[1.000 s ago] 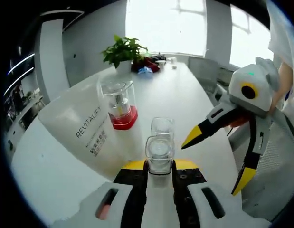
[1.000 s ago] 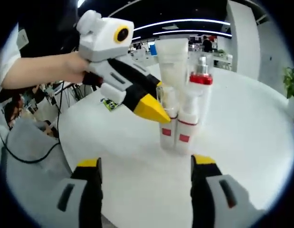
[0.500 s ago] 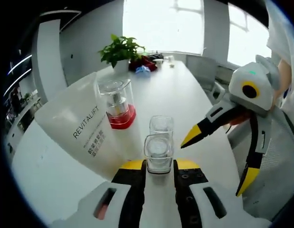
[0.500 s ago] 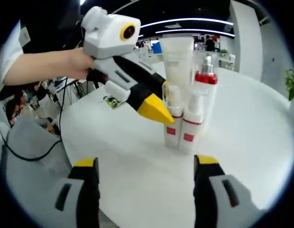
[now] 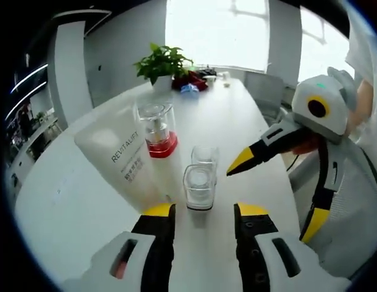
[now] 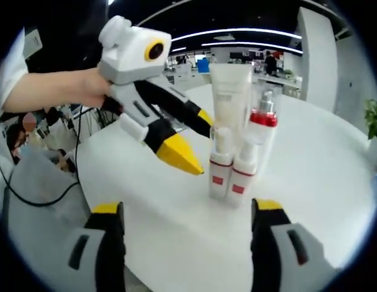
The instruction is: Arrange the skincare products in the storage area until every visible bottle or jar stands upright without overlapping.
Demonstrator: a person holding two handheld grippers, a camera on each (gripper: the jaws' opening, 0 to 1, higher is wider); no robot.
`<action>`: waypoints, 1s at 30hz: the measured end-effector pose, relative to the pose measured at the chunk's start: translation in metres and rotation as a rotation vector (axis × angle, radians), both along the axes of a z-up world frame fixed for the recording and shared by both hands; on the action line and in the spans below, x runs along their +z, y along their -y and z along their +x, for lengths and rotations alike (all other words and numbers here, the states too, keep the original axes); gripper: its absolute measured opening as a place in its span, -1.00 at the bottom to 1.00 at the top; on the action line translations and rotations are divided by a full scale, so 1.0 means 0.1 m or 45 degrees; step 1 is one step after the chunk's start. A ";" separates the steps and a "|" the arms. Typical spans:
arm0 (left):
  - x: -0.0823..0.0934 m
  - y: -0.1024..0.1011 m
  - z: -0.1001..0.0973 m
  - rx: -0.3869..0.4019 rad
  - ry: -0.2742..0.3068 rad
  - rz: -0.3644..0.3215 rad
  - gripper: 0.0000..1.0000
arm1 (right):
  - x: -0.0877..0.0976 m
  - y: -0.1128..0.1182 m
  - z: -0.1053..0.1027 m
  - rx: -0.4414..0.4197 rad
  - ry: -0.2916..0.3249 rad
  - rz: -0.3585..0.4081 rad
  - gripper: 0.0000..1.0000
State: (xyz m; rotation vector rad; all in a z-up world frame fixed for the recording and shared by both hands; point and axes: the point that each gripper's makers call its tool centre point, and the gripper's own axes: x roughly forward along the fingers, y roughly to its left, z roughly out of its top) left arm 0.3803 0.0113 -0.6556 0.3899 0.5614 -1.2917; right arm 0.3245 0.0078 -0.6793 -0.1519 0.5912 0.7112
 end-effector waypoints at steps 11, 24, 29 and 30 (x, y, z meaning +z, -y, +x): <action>0.02 -0.28 -0.16 0.097 -0.017 0.009 0.16 | 0.15 0.08 0.03 -0.027 0.033 0.005 0.80; 0.10 -0.66 -0.27 0.322 -0.075 -0.023 0.57 | 0.51 -0.05 0.03 -0.025 0.077 0.073 0.95; 0.15 -0.82 -0.33 0.410 -0.095 -0.053 0.62 | 0.54 -0.05 0.00 -0.003 0.087 0.041 0.99; 0.17 -0.86 -0.35 0.432 -0.099 -0.061 0.63 | 0.54 -0.04 0.00 -0.003 0.088 0.038 0.99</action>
